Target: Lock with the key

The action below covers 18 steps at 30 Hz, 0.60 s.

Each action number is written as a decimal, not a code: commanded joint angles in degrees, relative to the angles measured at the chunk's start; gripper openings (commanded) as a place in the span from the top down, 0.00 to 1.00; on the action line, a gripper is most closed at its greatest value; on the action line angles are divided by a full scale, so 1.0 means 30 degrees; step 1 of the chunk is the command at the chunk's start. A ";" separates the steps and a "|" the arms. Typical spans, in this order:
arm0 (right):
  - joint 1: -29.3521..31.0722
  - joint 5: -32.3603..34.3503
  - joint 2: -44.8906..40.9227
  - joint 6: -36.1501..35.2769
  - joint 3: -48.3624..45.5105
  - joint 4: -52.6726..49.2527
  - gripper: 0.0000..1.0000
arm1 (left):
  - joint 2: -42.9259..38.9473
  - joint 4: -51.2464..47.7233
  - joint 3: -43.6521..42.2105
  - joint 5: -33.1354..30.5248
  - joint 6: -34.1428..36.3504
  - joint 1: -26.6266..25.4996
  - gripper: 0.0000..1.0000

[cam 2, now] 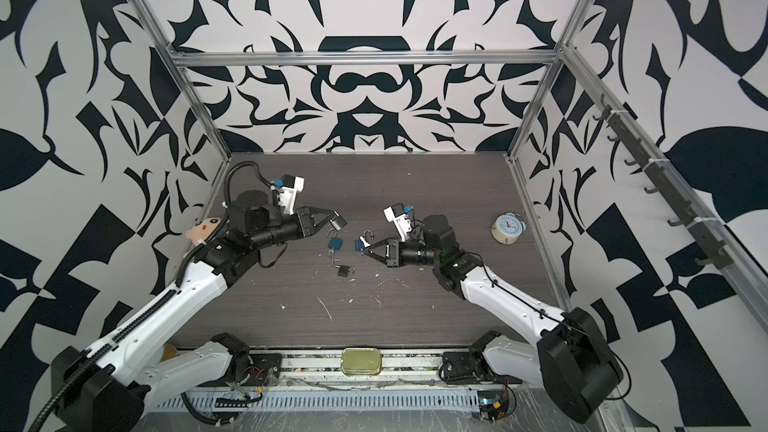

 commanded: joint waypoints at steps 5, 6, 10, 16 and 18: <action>-0.4703 0.2464 -0.2324 -0.2169 0.1047 -0.7109 1.00 | 0.3028 0.0186 0.0218 -0.0004 0.0657 -0.2339 1.00; -0.5533 0.2151 -0.2597 -0.2148 0.0814 -0.7479 1.00 | 0.4096 0.0268 0.0450 -0.0111 0.0723 -0.2675 1.00; -0.8097 0.1500 -0.3686 -0.2467 0.0020 -0.9017 1.00 | 0.6938 0.0337 0.2017 -0.0011 0.1036 -0.4216 1.00; -0.9927 0.1555 -0.4435 -0.3112 -0.0948 -1.1114 1.00 | 1.1673 0.0421 0.5038 0.0565 0.0999 -0.6061 1.00; -1.0065 0.1852 -0.4622 -0.3581 -0.1145 -1.1735 1.00 | 1.3054 0.0609 0.5990 0.0996 0.0750 -0.6460 1.00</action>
